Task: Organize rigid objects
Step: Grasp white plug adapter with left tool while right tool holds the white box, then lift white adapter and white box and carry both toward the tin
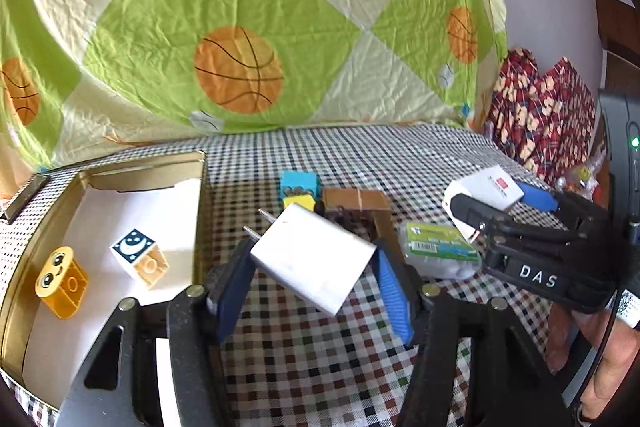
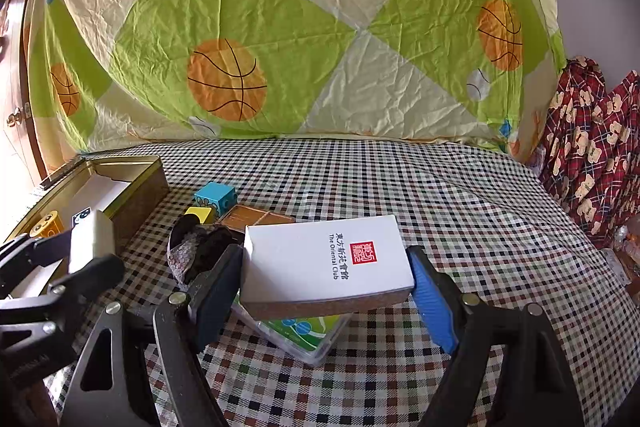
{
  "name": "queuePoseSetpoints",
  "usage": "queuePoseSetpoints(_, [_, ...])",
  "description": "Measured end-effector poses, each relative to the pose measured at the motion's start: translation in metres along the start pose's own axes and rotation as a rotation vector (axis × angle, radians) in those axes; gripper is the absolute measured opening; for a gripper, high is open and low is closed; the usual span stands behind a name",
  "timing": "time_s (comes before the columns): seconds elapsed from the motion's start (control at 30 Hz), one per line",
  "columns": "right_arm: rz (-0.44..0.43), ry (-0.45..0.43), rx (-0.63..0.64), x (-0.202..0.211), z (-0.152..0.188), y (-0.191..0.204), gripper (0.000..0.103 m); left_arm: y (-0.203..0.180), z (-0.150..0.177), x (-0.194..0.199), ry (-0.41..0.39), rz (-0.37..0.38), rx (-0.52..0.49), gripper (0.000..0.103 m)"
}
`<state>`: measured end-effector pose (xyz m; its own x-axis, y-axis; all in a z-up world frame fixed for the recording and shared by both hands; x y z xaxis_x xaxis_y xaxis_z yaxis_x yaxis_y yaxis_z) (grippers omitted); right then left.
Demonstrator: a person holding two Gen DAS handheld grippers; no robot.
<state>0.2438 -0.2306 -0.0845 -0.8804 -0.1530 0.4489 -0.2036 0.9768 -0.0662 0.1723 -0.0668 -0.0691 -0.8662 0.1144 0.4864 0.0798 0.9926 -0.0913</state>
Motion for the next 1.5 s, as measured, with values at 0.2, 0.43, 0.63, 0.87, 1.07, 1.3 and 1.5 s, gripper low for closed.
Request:
queuePoseSetpoints(0.2, [0.004, -0.013, -0.003, 0.003, -0.002, -0.001, 0.082, 0.006, -0.007, 0.009, -0.056, -0.018, 0.016, 0.059])
queuePoseSetpoints(0.43, [0.007, -0.031, -0.007, 0.006, -0.004, -0.002, 0.082, 0.007, -0.009, 0.015, -0.087, -0.021, 0.027, 0.059])
queuePoseSetpoints(0.63, [0.007, -0.045, -0.01, 0.01, -0.006, -0.002, 0.082, 0.005, -0.01, 0.022, -0.118, -0.031, 0.017, 0.059])
queuePoseSetpoints(0.87, [0.005, -0.074, -0.012, 0.016, -0.008, -0.002, 0.082, 0.005, -0.012, 0.027, -0.144, -0.043, 0.011, 0.059])
queuePoseSetpoints(1.07, [0.0, -0.101, -0.014, 0.02, -0.01, -0.002, 0.082, 0.006, -0.013, 0.032, -0.168, -0.053, 0.007, 0.059])
queuePoseSetpoints(1.3, [-0.002, -0.128, -0.016, 0.025, -0.013, -0.002, 0.082, 0.006, -0.015, 0.037, -0.194, -0.059, 0.005, 0.059])
queuePoseSetpoints(1.5, [-0.004, -0.148, -0.017, 0.028, -0.014, -0.002, 0.082, 0.004, -0.016, 0.041, -0.21, -0.062, 0.002, 0.059])
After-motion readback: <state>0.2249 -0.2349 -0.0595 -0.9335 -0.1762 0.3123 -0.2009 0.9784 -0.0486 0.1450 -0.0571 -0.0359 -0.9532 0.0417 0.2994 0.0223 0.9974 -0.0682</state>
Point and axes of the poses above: each gripper's, at about its wrist camera, not at the fingertips, and x roughly against the way its jaws point, y to its left, z to its underside, the point moved 10 cm from there along -x, roughly the way its jaws point, and after that the axes turned 4 degrees about z, right-handed, at the moved point
